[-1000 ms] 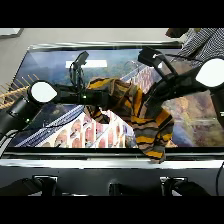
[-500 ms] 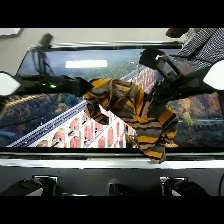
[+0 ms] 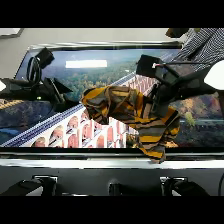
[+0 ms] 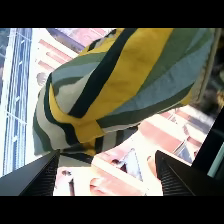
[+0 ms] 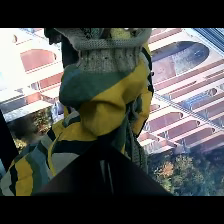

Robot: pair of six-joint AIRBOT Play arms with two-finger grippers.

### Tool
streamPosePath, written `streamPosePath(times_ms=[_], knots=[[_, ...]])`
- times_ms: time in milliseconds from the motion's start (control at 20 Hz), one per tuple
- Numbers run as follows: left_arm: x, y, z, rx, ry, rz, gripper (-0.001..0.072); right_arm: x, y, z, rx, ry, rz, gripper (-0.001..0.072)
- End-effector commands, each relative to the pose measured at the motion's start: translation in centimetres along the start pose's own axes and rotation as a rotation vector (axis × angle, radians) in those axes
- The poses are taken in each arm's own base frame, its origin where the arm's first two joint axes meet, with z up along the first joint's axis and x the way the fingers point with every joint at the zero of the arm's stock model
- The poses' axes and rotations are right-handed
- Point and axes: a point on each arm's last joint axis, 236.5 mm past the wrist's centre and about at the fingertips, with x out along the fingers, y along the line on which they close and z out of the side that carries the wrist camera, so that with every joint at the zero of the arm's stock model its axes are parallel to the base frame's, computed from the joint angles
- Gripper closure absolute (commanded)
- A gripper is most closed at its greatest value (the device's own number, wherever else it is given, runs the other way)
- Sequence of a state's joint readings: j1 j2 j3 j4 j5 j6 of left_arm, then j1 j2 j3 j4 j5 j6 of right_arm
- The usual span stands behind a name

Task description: Fold the clothes and pants, and hang the long-sleeved shirts on hangers.

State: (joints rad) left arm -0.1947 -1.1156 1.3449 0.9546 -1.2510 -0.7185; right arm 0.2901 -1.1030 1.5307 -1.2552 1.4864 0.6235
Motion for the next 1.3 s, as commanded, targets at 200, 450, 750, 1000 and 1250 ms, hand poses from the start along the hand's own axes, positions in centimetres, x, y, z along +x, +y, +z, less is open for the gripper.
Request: streamPosePath(times_ms=[200,450,750,1000,1250], knots=[[2.1,-0.9,-0.9,0.323,0.027,-0.069,0.0035,0.0,2.1,0.0,-0.090,-0.003,0.093,0.0692],[5.0,-2.9,-1.3,0.386,0.053,-0.156,0.0035,0.3,2.8,0.7,-0.106,-0.034,0.133,0.0692],[6.4,-3.3,-1.9,0.378,0.076,-0.190,0.0340,0.3,2.9,0.6,-0.106,-0.031,0.138,0.0692],[6.0,-3.3,-1.5,0.386,0.066,-0.181,0.0688,0.3,2.8,0.5,-0.106,-0.025,0.134,0.0692],[4.5,-3.5,-0.7,0.401,0.041,-0.152,0.0689,0.3,1.9,-0.8,-0.106,0.029,0.092,0.0637]])
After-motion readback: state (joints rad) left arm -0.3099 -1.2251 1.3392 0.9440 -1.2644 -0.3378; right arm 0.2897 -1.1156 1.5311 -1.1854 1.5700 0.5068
